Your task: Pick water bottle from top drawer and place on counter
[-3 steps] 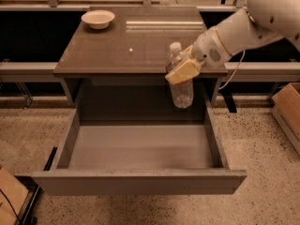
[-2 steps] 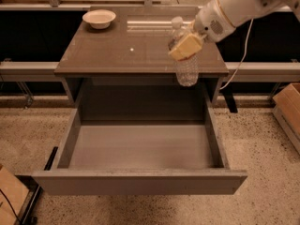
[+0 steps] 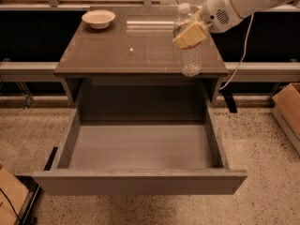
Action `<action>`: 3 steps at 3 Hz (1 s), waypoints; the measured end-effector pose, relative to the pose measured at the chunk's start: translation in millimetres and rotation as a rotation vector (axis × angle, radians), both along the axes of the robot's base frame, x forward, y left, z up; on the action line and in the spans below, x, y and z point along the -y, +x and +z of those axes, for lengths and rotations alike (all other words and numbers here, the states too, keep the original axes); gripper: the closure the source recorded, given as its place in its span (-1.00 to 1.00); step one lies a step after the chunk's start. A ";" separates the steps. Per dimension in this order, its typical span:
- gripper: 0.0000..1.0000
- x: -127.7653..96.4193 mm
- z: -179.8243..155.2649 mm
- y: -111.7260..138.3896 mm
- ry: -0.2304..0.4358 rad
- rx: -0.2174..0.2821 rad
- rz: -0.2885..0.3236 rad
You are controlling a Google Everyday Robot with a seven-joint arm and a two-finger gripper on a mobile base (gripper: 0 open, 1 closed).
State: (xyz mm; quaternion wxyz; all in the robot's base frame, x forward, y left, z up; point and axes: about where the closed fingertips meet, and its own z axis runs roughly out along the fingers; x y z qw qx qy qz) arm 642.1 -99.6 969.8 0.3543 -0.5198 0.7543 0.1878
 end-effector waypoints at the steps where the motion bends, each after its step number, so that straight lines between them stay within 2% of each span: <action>1: 1.00 -2.7 -12.1 13.1 0.093 -0.022 -0.121; 2: 1.00 -9.3 -5.9 38.8 0.184 0.028 -0.237; 3: 1.00 -6.8 6.3 66.2 0.255 0.099 -0.352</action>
Offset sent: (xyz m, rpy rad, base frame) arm 0.0924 0.0006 0.0260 0.3467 -0.1891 -0.4513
